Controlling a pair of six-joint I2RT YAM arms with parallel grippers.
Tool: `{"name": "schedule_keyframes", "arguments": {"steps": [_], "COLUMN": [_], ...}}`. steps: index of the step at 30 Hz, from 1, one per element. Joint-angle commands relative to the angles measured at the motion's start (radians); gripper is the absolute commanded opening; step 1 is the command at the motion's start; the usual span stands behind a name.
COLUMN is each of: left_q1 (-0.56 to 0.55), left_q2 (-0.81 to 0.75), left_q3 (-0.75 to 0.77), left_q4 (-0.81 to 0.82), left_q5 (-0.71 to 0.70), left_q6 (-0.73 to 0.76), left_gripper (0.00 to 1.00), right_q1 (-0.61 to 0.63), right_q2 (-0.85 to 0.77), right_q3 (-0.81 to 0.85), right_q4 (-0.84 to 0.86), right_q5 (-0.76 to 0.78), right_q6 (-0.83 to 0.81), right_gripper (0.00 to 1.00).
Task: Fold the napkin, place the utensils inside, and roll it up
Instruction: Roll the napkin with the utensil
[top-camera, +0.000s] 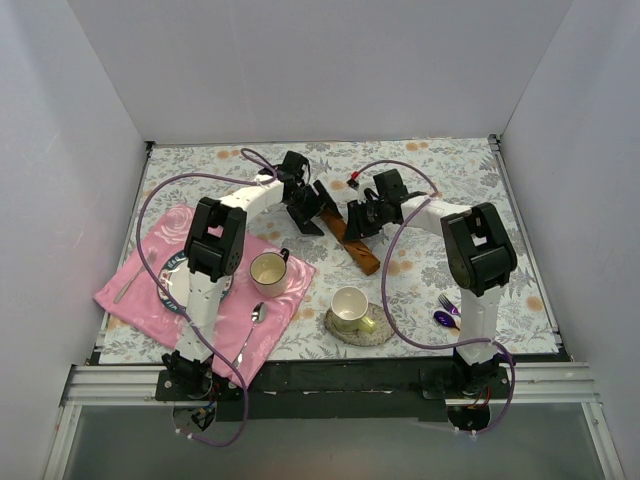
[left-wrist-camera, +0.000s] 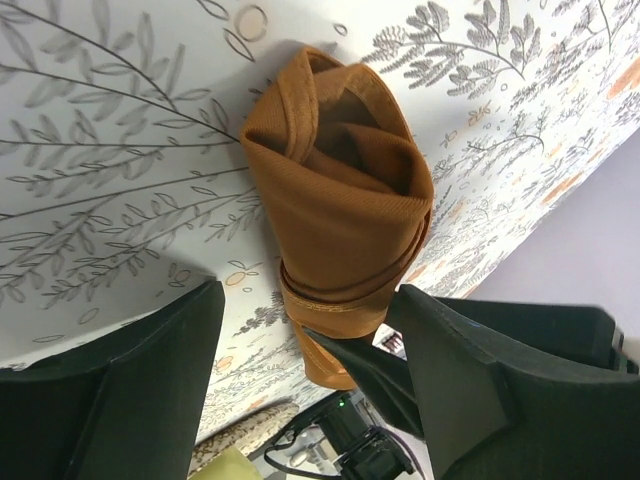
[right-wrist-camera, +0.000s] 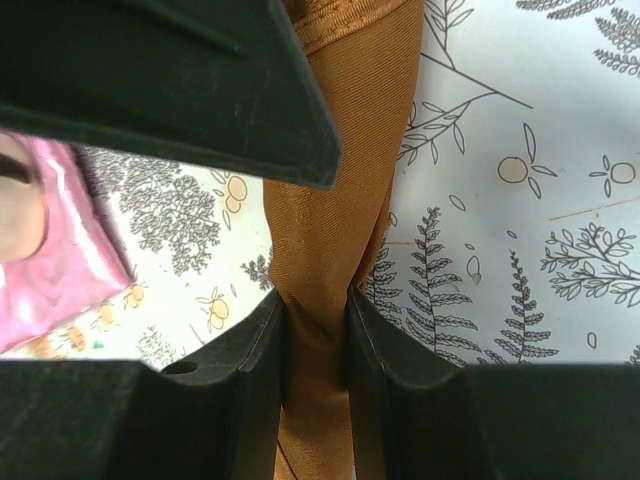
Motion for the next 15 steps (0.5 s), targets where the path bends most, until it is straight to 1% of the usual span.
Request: {"name": "schedule_keyframes", "arguments": {"steps": [1, 8, 12, 15], "left_q1": [-0.035, -0.053, -0.064, -0.07], "left_q2": [-0.033, 0.019, 0.076, 0.087], "left_q3": [0.027, 0.085, 0.149, 0.149], "left_q4": [-0.002, -0.016, -0.078, -0.092], "left_q5": [-0.009, -0.02, -0.048, -0.083], "left_q6": [0.001, -0.007, 0.008, 0.013], "left_gripper": [0.7, 0.68, 0.62, 0.58], "right_q1": [-0.03, -0.078, -0.095, -0.113], "right_q2": [0.05, 0.104, 0.138, 0.17], "right_q3": [0.006, 0.012, 0.022, 0.042], "right_q4": [-0.024, -0.004, -0.007, -0.011], "right_q5": [-0.18, -0.3, -0.357, -0.398], "right_q6": [0.054, 0.092, 0.098, 0.107], "right_gripper": [0.34, 0.34, 0.36, 0.4]}}
